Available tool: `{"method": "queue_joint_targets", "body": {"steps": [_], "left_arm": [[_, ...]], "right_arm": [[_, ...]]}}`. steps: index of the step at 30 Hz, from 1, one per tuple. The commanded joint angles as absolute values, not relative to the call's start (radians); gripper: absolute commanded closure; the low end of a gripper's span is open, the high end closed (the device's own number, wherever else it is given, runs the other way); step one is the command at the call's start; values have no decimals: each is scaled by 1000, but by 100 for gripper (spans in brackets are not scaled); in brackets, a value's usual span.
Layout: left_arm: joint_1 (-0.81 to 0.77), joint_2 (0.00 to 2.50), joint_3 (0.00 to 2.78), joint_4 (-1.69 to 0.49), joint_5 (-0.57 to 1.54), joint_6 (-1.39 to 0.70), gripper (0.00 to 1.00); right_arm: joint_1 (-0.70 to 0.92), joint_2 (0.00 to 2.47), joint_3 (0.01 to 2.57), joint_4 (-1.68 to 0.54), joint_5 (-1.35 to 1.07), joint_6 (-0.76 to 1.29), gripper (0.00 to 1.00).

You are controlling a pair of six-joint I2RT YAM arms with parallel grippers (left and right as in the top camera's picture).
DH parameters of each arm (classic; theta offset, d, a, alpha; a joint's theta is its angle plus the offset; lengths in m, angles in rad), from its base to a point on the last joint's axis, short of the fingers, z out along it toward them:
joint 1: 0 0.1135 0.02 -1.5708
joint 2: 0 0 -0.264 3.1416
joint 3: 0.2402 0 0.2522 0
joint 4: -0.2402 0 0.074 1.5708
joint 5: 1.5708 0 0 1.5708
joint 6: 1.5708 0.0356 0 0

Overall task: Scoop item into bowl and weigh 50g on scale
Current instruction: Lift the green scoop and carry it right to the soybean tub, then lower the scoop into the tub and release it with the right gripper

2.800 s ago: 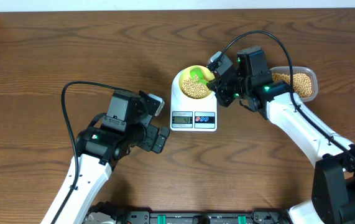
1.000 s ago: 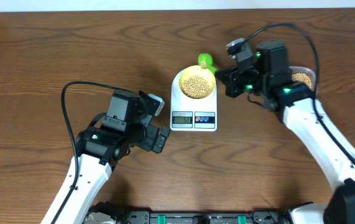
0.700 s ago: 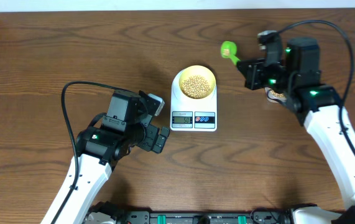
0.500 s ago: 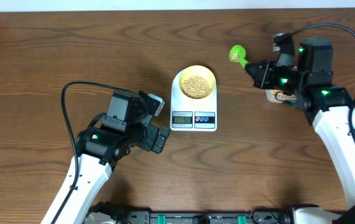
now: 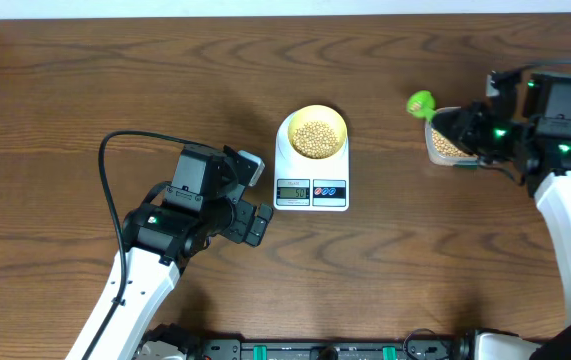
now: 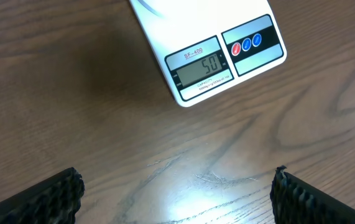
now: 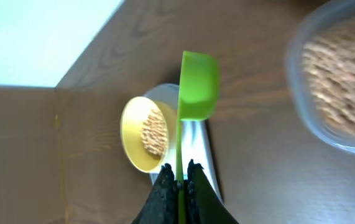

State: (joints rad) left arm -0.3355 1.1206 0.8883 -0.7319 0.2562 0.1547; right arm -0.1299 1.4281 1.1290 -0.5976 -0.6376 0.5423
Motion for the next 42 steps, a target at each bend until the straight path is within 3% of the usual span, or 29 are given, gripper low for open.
{"method": "queue_joint_targets", "body": {"steps": [1, 6, 17, 31, 36, 42], "left_arm": [[-331, 1122, 888, -731, 250, 152, 2], [-331, 1122, 888, -731, 250, 153, 2], [-331, 1122, 888, -731, 250, 152, 2], [-331, 1122, 888, -731, 250, 152, 2], [-331, 1122, 888, -731, 250, 152, 2], [-331, 1122, 888, -731, 250, 153, 2]], "right_arm": [[-195, 1412, 1148, -641, -650, 539, 98], [-262, 1412, 1148, -699, -601, 421, 99], [-237, 1412, 1148, -815, -213, 157, 99], [-41, 1413, 1148, -711, 125, -170, 99], [47, 1420, 1148, -712, 276, -220, 99], [71, 1429, 1148, -716, 278, -166, 99]]}}
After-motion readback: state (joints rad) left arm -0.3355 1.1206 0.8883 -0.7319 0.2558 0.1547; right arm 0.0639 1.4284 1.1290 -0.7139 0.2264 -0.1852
